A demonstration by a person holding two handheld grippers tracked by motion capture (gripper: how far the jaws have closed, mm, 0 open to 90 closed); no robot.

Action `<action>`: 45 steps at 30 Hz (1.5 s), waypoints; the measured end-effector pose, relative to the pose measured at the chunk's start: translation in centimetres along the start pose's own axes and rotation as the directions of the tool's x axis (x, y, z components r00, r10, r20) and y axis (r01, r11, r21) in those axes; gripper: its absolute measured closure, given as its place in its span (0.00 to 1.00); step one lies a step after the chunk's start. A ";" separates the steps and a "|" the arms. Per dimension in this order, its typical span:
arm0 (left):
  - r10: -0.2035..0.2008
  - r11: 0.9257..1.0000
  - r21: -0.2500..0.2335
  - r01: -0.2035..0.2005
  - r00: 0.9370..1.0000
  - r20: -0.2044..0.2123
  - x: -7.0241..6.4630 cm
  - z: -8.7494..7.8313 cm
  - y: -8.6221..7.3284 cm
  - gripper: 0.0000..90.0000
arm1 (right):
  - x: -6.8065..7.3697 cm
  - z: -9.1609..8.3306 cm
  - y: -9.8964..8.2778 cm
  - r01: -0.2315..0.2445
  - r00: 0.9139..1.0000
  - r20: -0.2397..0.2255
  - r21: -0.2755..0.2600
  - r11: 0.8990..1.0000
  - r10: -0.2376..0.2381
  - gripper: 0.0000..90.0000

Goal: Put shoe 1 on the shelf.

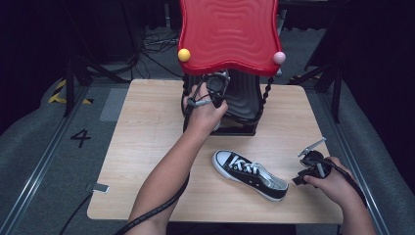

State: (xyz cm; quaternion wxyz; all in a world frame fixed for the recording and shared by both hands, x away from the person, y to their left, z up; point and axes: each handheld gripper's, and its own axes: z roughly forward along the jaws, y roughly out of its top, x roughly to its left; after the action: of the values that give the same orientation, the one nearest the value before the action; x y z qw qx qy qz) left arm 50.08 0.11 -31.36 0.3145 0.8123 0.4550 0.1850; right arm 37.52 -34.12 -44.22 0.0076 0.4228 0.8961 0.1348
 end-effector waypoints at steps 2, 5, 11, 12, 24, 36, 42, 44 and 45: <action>0.003 1.000 0.010 -0.003 1.000 0.002 -0.2 0.3 0.1 0.92 | -0.1 0.1 0.0 -0.002 1.000 -0.001 0.005 1.000 0.002 0.64; 0.008 1.000 0.023 -0.008 1.000 0.020 -0.2 0.8 0.1 0.90 | 0.0 0.2 0.0 0.001 1.000 -0.001 0.006 1.000 -0.001 0.64; -0.024 0.998 0.060 0.015 0.987 0.161 -0.1 0.1 0.1 0.74 | 0.0 0.2 0.0 0.002 1.000 0.001 0.005 1.000 -0.002 0.63; -0.018 0.998 0.061 0.008 0.985 0.171 -0.2 -0.1 0.0 0.67 | 0.0 0.2 0.1 0.003 1.000 0.001 0.003 1.000 -0.003 0.63; 0.076 0.996 0.041 -0.082 0.986 0.146 -0.3 -6.2 -2.1 0.67 | 0.3 0.1 1.0 0.022 1.000 0.003 0.000 1.000 -0.022 0.62; 0.159 0.961 0.180 -0.209 0.953 0.258 -1.0 -8.3 -6.0 1.00 | 0.5 0.5 1.5 0.031 1.000 -0.001 0.010 0.999 -0.031 0.62; 0.137 0.954 0.220 -0.202 0.950 0.281 -1.0 -5.8 -7.5 1.00 | 0.6 0.5 1.4 0.030 1.000 -0.001 0.009 1.000 -0.030 0.62; 0.121 0.957 0.220 -0.187 0.951 0.284 -0.8 -4.6 -7.9 1.00 | 0.6 0.5 1.3 0.026 1.000 -0.001 0.013 1.000 -0.026 0.62; 0.116 0.960 0.215 -0.181 0.951 0.285 -0.7 -4.1 -8.1 1.00 | 0.6 0.5 1.3 0.027 1.000 -0.002 0.012 1.000 -0.027 0.62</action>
State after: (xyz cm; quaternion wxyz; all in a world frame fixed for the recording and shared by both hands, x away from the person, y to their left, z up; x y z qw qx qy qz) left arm 42.25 4.05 -33.83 0.2586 0.8939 0.3639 0.0398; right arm 38.16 -32.80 -44.34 0.0062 0.4105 0.9026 0.1295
